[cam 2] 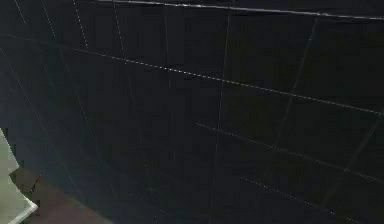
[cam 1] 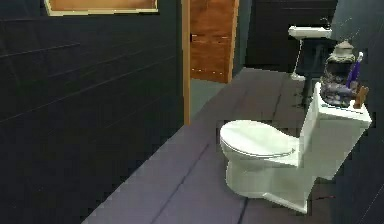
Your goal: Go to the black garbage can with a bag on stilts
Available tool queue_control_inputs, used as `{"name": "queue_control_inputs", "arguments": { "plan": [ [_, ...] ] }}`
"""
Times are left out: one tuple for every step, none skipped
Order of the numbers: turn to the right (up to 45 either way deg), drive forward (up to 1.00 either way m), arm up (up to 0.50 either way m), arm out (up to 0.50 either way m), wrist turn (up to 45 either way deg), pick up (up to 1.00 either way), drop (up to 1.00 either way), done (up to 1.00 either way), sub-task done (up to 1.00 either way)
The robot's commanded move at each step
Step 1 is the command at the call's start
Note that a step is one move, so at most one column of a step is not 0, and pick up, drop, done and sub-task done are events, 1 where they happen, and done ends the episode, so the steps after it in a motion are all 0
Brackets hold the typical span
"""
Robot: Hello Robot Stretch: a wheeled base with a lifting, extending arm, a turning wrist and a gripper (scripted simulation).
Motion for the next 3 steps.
{"name": "queue_control_inputs", "arguments": {
  "plan": [
    [0.0, 1.00, 0.00, 0.00, 0.0, 0.00, 0.00, 0.00, 0.00],
    [-3.0, 0.00, 0.00, 0.00, 0.0, 0.00, 0.00, 0.00, 0.00],
    [0.0, 0.45, 0.00, 0.00, 0.0, 0.00, 0.00, 0.00, 0.00]
  ]
}}
